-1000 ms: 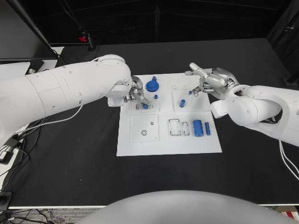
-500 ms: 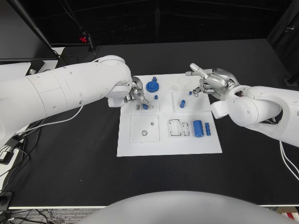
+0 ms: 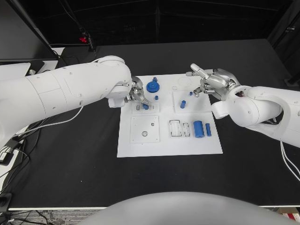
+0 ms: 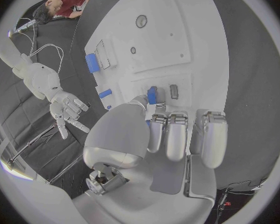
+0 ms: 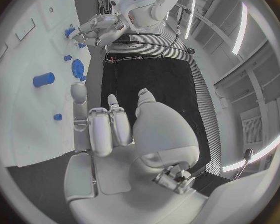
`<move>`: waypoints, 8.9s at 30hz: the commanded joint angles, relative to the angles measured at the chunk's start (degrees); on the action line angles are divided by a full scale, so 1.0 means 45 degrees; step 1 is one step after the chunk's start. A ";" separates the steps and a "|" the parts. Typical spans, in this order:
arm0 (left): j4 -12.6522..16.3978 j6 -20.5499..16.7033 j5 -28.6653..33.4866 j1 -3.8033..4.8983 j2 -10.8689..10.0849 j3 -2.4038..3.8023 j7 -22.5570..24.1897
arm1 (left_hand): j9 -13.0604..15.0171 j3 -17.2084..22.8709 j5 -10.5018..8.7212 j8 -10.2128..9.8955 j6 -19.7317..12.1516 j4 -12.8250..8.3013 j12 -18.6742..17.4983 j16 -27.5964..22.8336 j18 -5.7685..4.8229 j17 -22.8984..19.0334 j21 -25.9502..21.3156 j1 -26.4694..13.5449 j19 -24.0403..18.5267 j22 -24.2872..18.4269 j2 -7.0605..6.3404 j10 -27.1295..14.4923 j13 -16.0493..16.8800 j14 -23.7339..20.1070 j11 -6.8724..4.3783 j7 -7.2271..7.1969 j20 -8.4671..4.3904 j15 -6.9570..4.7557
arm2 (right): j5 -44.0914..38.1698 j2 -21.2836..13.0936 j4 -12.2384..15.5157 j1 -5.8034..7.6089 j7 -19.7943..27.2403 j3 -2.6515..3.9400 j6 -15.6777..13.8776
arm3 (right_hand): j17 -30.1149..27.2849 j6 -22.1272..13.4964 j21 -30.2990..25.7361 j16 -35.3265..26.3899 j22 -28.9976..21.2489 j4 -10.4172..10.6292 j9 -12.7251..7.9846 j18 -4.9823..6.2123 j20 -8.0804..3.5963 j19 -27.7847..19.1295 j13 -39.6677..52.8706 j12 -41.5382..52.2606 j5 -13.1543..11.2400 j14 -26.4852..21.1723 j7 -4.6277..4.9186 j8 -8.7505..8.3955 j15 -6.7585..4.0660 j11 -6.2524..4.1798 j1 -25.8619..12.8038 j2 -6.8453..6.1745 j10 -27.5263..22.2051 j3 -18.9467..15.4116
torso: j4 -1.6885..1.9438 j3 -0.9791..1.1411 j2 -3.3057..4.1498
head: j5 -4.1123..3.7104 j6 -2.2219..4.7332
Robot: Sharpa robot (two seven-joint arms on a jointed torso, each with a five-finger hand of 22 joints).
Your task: Assemble the parts on the task board
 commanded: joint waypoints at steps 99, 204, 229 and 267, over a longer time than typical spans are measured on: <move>0.0175 -0.0444 -0.0116 -0.0084 -0.0158 -0.0054 0.0034 | 0.2177 -0.3545 -0.2358 0.2375 -0.1370 0.0088 0.0043 0.0011 -0.0084 0.3355 0.0040 -0.2197 0.1329 0.3351 0.0268 0.1348 0.3338 0.1340 -0.0056 0.0029 0.0044 -0.0023 | 0.0191 -0.0042 0.0002 0.0007 -0.0031 0.0003 0.0126 | 0.1024 -0.0113 -0.0136 -0.0051 -0.0006 -0.0030 -0.0014 0.0084 -0.0003 -0.0031 0.1591 0.0218 0.0102 -0.0062 -0.0022 0.0095 -0.0005 -0.0029 -0.0024 0.0159 0.0200 -0.0137 | -0.0005 0.0002 0.0004 | 0.0013 -0.0142; -0.1682 -0.0398 -0.1079 0.0811 -0.0668 -0.0054 0.2371 | 0.2268 -0.4780 -0.2242 0.2094 -0.1493 0.0097 0.0043 0.0011 -0.0084 0.3355 0.0040 -0.2471 0.1329 0.3351 0.0286 0.1348 0.3338 0.1340 -0.0031 0.0071 -0.0014 -0.0053 | 0.0191 0.0180 -0.0318 -0.0013 0.0023 -0.0009 0.0335 | 0.0981 -0.0153 -0.0276 -0.0063 -0.0050 -0.0064 -0.0022 0.0102 -0.0005 -0.0092 0.1532 0.0193 0.0123 -0.0095 -0.0005 0.0100 -0.0005 -0.0021 0.0006 0.0175 0.0164 -0.0184 | -0.0023 -0.0011 0.0003 | 0.1160 0.1394; -0.3072 0.0564 -0.1963 0.0265 0.0165 -0.0051 0.2750 | 0.1802 -0.4913 -0.2775 0.1612 -0.1215 0.0088 0.0043 0.0011 -0.0084 0.3355 0.0040 -0.2489 0.1329 0.3351 0.0591 0.1348 0.3338 0.1340 0.0001 0.0103 0.0027 -0.0011 | 0.0191 0.0228 -0.0318 -0.0035 0.0001 -0.0009 0.0364 | 0.0981 -0.0179 -0.0296 -0.0062 -0.0054 -0.0077 -0.0027 0.0103 -0.0004 -0.0100 0.1520 0.0187 0.0136 -0.0096 0.0005 0.0091 -0.0002 -0.0015 0.0024 0.0182 0.0154 -0.0187 | 0.0008 0.0013 -0.0004 | 0.0990 0.1251; -0.4158 0.1053 -0.2006 -0.0106 0.0890 -0.0045 0.2834 | 0.1239 -0.4815 -0.2350 0.1009 -0.0809 0.0067 0.0043 0.0011 -0.0084 0.3355 0.0040 -0.1943 0.1329 0.3351 0.1357 0.1348 0.3338 0.1340 -0.0004 0.0090 0.0045 -0.0005 | 0.0191 0.0378 -0.0298 -0.0051 -0.0037 -0.0008 0.0407 | 0.0981 -0.0224 -0.0352 -0.0055 -0.0068 -0.0100 -0.0034 0.0107 0.0000 -0.0124 0.1512 0.0188 0.0169 -0.0097 0.0024 0.0080 0.0008 0.0001 0.0060 0.0203 0.0150 -0.0192 | -0.0003 0.0008 -0.0002 | 0.0787 0.1024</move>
